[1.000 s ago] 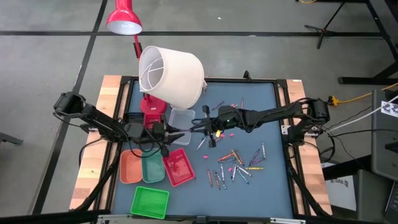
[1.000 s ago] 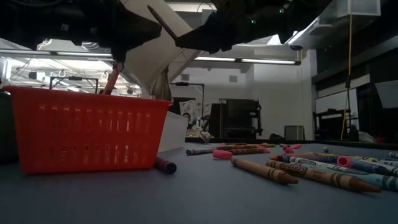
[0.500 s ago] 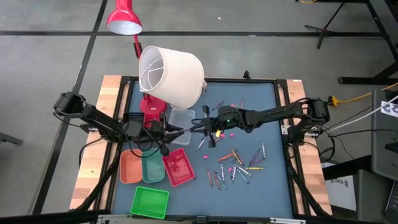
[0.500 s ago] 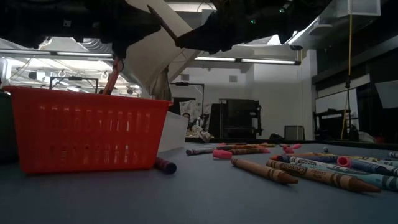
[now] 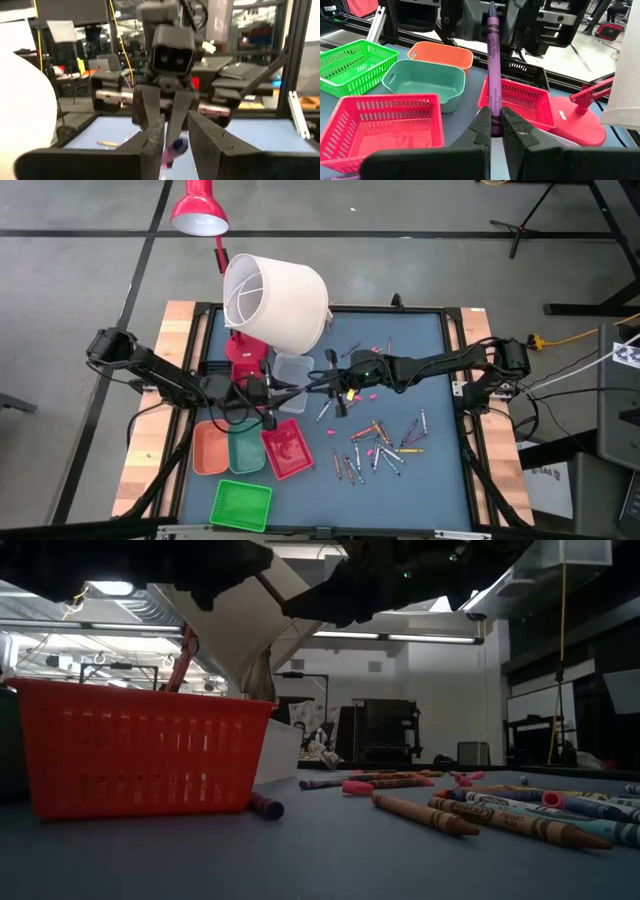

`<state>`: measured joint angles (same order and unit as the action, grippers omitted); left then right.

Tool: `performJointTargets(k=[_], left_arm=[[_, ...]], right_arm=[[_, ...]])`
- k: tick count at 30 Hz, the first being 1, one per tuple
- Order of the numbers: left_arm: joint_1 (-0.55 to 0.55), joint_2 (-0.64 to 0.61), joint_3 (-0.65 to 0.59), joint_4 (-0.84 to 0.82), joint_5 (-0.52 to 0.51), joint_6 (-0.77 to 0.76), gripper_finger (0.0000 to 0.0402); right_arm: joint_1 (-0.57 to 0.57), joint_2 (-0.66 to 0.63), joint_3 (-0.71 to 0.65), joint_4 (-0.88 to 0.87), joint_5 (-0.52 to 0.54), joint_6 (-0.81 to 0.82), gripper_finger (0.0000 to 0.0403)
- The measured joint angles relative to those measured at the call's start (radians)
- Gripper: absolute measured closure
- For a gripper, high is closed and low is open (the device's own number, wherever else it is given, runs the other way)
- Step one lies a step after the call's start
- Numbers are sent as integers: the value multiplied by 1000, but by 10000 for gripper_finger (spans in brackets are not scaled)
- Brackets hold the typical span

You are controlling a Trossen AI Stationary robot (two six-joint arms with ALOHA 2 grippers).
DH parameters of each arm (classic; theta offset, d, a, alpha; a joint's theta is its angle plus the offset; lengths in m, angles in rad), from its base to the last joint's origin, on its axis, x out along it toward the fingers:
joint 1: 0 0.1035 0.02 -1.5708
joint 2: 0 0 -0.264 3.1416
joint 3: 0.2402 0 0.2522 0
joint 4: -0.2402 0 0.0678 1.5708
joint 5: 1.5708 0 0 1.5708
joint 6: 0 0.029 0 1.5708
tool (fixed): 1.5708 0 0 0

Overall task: Sort crayons
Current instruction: Put the violet crayon into the black bin

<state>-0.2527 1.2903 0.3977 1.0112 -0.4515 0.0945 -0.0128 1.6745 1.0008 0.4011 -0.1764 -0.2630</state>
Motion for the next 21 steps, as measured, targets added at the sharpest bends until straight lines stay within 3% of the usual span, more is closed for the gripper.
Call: performJointTargets(k=[11,21], left_arm=[[0,0,0,-13,-17,-9,394],[0,0,0,-16,-32,-11,392]], right_arm=[[0,0,0,-5,0,2,381],[-1,0,0,-8,0,1,381]])
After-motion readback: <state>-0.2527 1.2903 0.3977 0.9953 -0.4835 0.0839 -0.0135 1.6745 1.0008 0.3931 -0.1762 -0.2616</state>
